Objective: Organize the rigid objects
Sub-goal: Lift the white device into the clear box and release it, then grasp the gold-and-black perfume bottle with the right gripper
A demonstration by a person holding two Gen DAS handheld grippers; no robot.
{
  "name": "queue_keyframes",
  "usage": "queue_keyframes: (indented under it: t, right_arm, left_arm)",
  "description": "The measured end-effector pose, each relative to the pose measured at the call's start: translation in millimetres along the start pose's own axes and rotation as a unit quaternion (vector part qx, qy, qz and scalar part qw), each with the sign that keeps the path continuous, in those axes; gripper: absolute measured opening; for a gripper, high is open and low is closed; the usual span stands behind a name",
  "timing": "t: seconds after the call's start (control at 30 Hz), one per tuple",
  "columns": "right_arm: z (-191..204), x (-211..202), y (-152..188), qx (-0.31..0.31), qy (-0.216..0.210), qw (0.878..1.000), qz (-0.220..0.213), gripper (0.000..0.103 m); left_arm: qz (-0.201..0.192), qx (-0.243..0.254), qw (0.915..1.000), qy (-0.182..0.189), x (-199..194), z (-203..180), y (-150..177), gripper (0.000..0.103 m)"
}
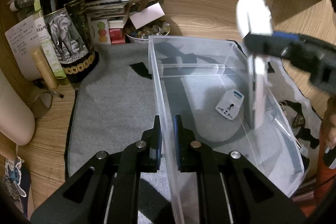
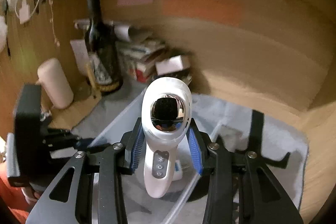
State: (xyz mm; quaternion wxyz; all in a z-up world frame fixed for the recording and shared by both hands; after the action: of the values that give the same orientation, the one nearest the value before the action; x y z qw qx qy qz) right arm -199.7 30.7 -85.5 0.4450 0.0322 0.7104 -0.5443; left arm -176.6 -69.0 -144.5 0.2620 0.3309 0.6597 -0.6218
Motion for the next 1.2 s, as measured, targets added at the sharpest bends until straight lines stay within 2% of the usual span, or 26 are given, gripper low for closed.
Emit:
queue_keyframes:
  t: [0.3,0.53,0.97,1.1,1.2]
  right_arm:
    - [12.6,39.2,22.1,-0.015,-0.020,0.996,0.087,0.036]
    - [21.6,52.6,28.8,-0.027,-0.025,0.992,0.124,0.037]
    - [12.9,28.8,20.8,-0.031,-0.007,0.996,0.085,0.041]
    - [0.4,11.1,17.6,-0.028,0.013,0.998,0.057,0.055]
    - [-18.9,-1.5,16.9,-0.008,0.028,0.999,0.043,0.055]
  left_arm:
    - [-0.001,-0.001,1.0000,-0.001,-0.2,-0.5,0.1,0.011]
    - [-0.001,-0.001,1.0000,-0.001,-0.3,-0.7,0.6,0.011]
    - [-0.001,0.001,1.0000,-0.003,-3.2,-2.5,1.1,0.011]
    - [-0.001,0.001,1.0000,-0.003,-3.2,-2.6,1.5,0.011]
    - [0.000,0.001,1.0000,-0.003,-3.4,-2.3,1.5,0.011]
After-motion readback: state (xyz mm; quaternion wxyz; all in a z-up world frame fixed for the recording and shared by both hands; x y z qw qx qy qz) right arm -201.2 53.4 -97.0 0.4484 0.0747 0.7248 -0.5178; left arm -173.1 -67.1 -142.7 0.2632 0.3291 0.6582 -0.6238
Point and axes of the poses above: each gripper's, at about its wrist camera, not at the fingertips, and x roughly the way its jaws point, z to its left, y to its underside, the point moved 6 cm from there along x, roughly the way its jaws point, and after that the axes turned 1 degree about z, right-handed, at the moved point
